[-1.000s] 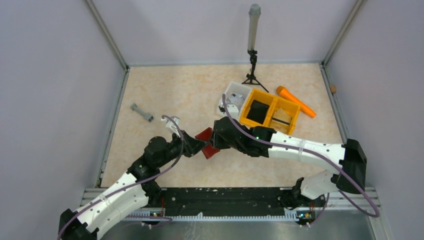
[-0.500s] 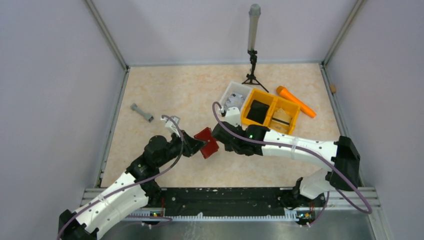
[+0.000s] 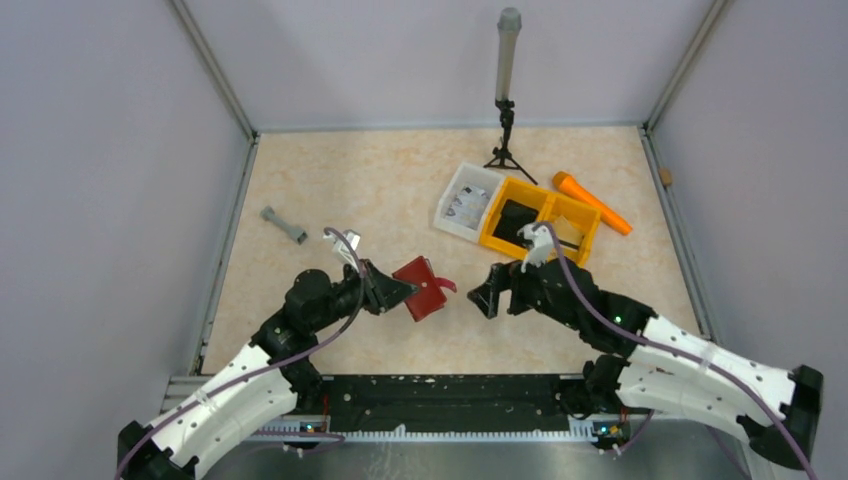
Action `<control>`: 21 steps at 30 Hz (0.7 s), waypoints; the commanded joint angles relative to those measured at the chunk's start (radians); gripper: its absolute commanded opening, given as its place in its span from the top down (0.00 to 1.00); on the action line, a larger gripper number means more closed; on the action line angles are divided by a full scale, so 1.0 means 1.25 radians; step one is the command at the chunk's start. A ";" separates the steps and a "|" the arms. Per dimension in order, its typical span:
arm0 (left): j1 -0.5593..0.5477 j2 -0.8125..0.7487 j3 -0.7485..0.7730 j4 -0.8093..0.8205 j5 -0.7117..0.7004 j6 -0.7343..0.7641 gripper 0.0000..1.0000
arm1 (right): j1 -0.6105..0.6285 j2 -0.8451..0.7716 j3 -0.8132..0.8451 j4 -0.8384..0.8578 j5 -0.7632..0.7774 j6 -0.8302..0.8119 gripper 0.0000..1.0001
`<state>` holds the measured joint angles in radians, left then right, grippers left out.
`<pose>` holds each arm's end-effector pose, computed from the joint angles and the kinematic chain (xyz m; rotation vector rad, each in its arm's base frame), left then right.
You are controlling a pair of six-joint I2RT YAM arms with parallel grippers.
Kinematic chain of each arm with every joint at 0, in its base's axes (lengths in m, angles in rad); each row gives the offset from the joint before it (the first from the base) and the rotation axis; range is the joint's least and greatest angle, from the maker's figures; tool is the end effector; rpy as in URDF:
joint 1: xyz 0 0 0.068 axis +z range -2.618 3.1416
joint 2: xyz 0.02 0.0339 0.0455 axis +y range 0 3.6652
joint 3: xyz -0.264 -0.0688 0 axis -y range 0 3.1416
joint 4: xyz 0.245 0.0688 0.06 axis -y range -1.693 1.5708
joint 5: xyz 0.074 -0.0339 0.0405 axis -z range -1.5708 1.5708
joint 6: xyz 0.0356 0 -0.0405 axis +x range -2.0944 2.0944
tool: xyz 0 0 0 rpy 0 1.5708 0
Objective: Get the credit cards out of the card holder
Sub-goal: Open the card holder at the center of the board.
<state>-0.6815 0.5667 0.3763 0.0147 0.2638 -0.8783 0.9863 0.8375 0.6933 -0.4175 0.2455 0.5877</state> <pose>0.1152 -0.1054 0.2488 0.0241 1.9502 -1.3253 0.1100 0.1505 0.2760 -0.2864 2.1693 0.6637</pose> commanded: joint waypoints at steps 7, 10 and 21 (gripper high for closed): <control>0.003 0.022 -0.026 0.324 0.113 -0.192 1.00 | 0.003 -0.092 -0.112 0.499 -0.365 -0.003 0.04; 0.003 0.032 -0.048 0.431 0.131 -0.237 1.00 | 0.003 -0.065 -0.095 0.510 -0.345 0.009 0.04; 0.002 0.069 -0.045 0.546 0.186 -0.285 1.00 | 0.003 -0.099 -0.100 0.557 -0.133 0.070 0.48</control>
<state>-0.6815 0.6624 0.3157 0.5598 0.4644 -1.2045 0.9863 0.7563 0.5495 0.2264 -0.0639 0.6434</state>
